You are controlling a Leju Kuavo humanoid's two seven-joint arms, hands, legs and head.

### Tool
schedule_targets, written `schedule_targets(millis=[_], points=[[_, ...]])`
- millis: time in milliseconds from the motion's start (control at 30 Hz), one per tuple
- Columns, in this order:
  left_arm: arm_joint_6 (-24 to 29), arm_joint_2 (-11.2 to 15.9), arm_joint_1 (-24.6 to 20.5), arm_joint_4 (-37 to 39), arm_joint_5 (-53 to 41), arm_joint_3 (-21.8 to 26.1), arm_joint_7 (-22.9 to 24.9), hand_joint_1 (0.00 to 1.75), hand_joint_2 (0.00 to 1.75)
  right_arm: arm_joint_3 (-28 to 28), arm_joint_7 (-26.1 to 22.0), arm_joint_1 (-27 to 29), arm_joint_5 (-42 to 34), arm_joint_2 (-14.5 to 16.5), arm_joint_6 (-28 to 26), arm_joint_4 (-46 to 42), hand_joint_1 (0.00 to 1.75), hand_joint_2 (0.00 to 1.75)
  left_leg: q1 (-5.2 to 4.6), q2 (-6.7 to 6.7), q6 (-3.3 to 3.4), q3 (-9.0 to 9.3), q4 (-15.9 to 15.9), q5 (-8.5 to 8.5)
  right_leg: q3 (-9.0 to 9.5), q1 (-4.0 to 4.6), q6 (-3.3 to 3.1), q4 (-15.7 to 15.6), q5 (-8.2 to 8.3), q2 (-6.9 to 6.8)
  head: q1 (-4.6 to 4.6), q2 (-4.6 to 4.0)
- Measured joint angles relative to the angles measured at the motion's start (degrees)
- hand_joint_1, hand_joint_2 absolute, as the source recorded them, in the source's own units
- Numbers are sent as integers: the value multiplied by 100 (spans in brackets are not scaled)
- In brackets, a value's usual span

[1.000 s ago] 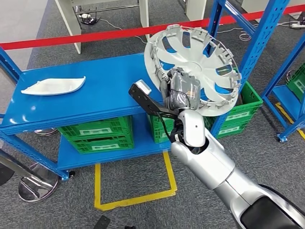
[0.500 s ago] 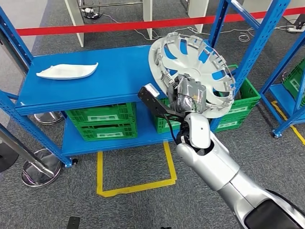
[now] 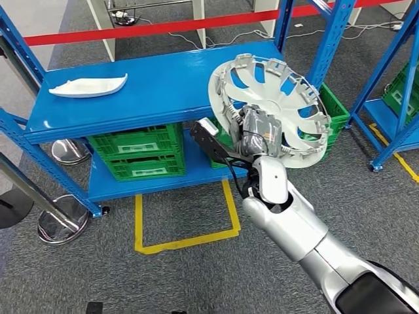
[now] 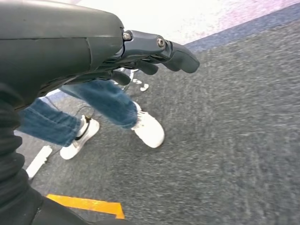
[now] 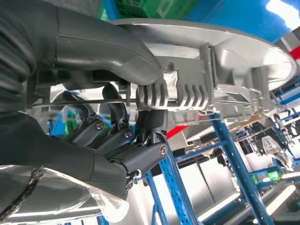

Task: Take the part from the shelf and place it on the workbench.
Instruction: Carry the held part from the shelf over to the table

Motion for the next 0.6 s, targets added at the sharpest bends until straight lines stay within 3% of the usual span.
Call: schedule_targets(millis=[33, 100, 167, 200, 267, 300, 367, 433, 467, 500, 533, 567, 600], points=[[0, -1, -11, 17, 2, -17, 41, 0, 175, 3, 0, -1, -5, 0, -2, 4, 175, 175, 0, 0, 9, 129, -20, 118, -94, 4, 10, 22, 55, 0, -2, 0], [0, -2, -27, 60, -24, -54, 134, 0, 175, 3, 0, -3, -17, 1, -6, 6, 175, 175, -3, -6, 59, 617, -594, 353, -247, 9, 38, 63, 156, 2, -2, 0], [0, -5, -40, 92, -62, -89, 203, 0, 175, -1, 0, -13, -29, 3, -7, 7, 175, 175, -25, -22, 119, 1065, -1295, 318, -332, 19, 85, 77, 260, 2, 4, 0], [0, -8, -47, 108, -73, -104, 223, 0, 175, 0, 0, -20, -33, 6, -7, 8, 175, 175, -41, -29, 143, 1153, -1476, 265, -355, 17, 115, 68, 316, -1, 3, 0], [-1, -17, -54, 142, -88, -132, 247, 0, 175, 2, 0, -35, -38, 10, -6, 13, 175, 175, -51, -29, 202, 1127, -1550, 329, -388, 9, 186, 33, 416, -2, 1, 0], [-4, -22, -57, 155, -91, -142, 258, 0, 175, 1, 0, -45, -45, 11, -5, 20, 175, 175, -43, -21, 238, 1085, -1565, 391, -422, 4, 219, 47, 377, 5, 2, 0], [-31, -30, -61, 171, -92, -155, 275, 0, 175, -21, 0, -84, -110, 11, 7, 49, 175, 175, -18, -2, 319, 952, -1595, 537, -574, -2, 276, 363, -18, 23, 20, 0], [-145, -32, -63, 175, -72, -157, 242, 0, 175, -60, 0, -151, -263, 17, 65, 113, 175, 175, -21, 1, 360, 775, -1594, 665, -783, -12, 313, 1093, -553, 32, 38, 0], [-248, -34, -61, 178, -50, -156, 198, 0, 175, -81, 0, -192, -376, 22, 129, 160, 175, 175, -22, 0, 362, 686, -1593, 727, -853, -14, 325, 1459, -666, 33, 37, 0], [-366, -35, -59, 182, -20, -156, 143, 0, 175, -105, 0, -234, -517, 31, 225, 218, 175, 175, -23, 0, 358, 599, -1591, 794, -863, -14, 331, 1699, -635, 33, 38, 0], [-472, -35, -57, 188, 10, -155, 92, 0, 175, -138, 0, -278, -671, 41, 337, 278, 175, 175, -24, 0, 348, 516, -1588, 859, -788, -14, 328, 1759, -499, 33, 39, 0], [-553, -35, -56, 195, 41, -153, 55, 0, 175, -181, 0, -324, -829, 52, 455, 337, 175, 175, -24, -1, 335, 439, -1585, 921, -606, -13, 315, 1610, -330, 32, 38, 0], [-603, -35, -55, 200, 65, -152, 32, 0, 175, -231, 0, -369, -962, 67, 554, 390, 175, 175, -25, -2, 317, 376, -1577, 977, -320, -10, 289, 1268, -223, 29, 39, 0]])
